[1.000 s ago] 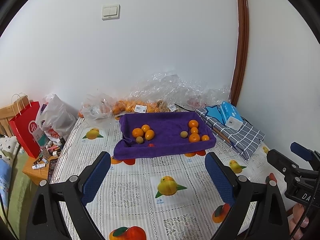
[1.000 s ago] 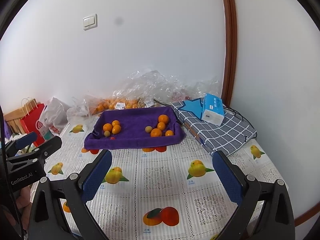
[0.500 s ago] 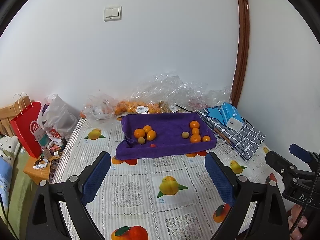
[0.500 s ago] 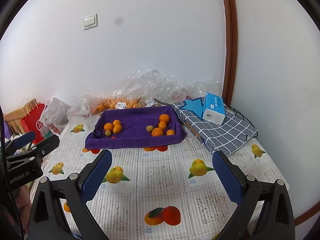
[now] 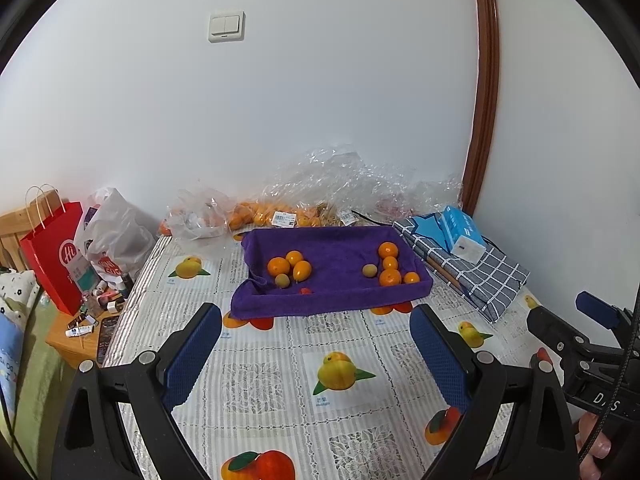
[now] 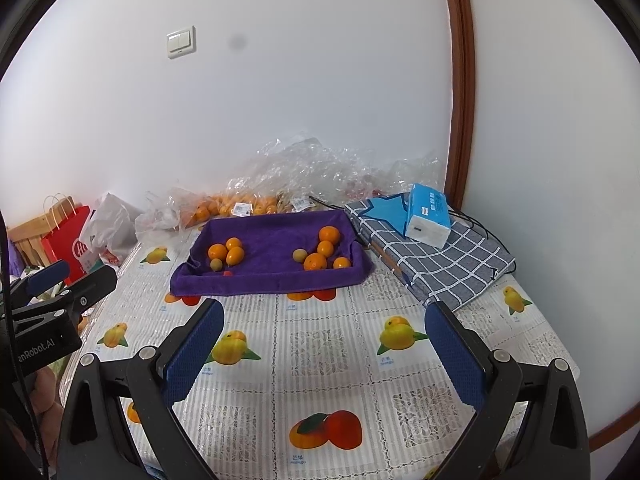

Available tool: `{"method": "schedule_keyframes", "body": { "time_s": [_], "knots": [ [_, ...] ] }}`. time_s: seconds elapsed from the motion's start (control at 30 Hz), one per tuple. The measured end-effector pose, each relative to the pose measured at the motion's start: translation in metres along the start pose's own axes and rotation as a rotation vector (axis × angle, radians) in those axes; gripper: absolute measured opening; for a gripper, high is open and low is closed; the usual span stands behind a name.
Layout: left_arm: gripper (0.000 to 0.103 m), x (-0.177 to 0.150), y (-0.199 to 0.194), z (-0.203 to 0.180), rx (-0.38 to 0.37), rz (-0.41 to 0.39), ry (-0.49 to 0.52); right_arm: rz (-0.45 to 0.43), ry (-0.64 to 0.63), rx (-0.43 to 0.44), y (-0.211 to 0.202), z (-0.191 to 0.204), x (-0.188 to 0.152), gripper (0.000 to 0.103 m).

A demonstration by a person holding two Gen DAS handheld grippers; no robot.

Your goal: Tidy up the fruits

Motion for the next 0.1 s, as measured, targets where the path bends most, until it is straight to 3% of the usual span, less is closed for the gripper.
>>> {"method": "schedule_keyframes", "body": {
  "time_s": [0.1],
  "knots": [
    [0.095,0.0001,0.0,-0.0003,0.001,0.0,0.007,0.001,0.006,0.003,0.0002,0.0004,-0.0009,0.1]
  ]
}}
Point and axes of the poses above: each gripper's, at about its wrist camera, not at the fingertips, and y roughly the way its jaws point, z to its left, x to its top, the point moved 8 cm from there along y, roughly the way its jaws point, and after that the axes turned 4 degrees about y, right-handed, at the moved point
